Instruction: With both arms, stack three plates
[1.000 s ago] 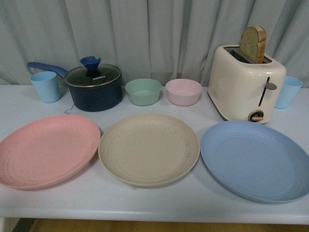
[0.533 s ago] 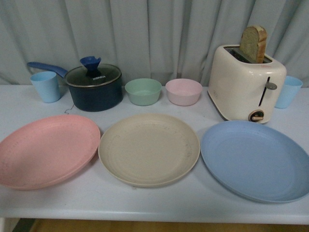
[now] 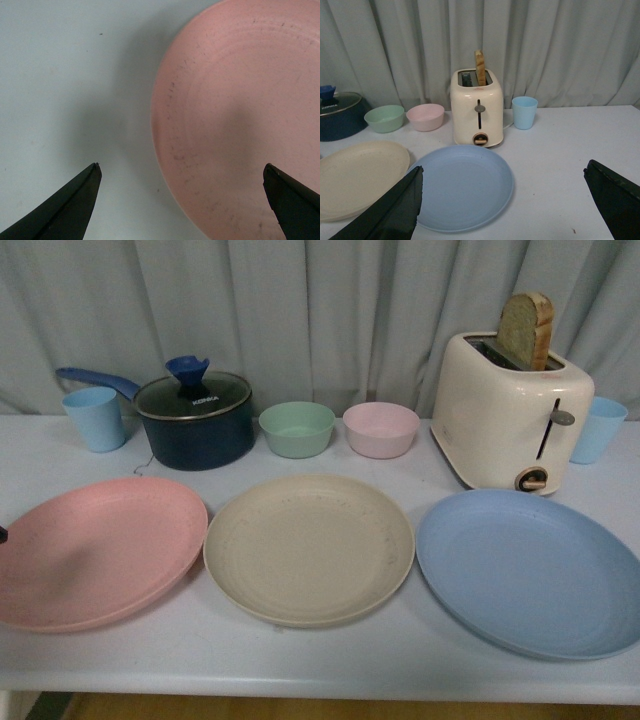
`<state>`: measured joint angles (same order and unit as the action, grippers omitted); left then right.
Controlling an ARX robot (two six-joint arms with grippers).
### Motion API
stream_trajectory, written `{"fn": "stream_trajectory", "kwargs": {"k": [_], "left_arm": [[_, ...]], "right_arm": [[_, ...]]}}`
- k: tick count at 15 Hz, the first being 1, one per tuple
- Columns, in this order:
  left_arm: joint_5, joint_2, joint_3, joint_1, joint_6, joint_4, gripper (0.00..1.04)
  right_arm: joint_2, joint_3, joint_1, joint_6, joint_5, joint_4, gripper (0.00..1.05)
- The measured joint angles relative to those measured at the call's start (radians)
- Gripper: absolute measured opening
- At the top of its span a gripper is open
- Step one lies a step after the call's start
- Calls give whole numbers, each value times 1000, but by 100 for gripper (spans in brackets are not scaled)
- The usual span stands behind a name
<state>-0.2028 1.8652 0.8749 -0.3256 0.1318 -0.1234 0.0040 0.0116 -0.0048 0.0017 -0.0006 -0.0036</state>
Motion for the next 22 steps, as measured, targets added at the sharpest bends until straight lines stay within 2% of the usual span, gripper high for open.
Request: {"fn": "stream_trajectory", "kwargs": {"k": [1,3,4,11,12,18,20,22], "left_arm": [[-5,133,108,-6,37,27,98],[-11,199,150,-18,52,29,98],[-21,226,169,-27,49,50,83],[-75,262,221,-59,-34,92,6],[-88,258,221,-65,-54,95,2],[-92,40,202,-83,-119,206,2],[-61,-28,202,-21,-143,240,2],[-34,-48,208,108,-188,238,2]], "right_arm": [[0,0,0,0,0,0,98],[0,0,0,0,0,0,98],[0,0,0,0,0,0,98],[0,0,0,0,0,0,98],[0,0,0,0,0,0,98],[0,0,0,0,0,0,98],[0,0,0,0,0,0,98],[0,0,0,0,0,0,98]]}}
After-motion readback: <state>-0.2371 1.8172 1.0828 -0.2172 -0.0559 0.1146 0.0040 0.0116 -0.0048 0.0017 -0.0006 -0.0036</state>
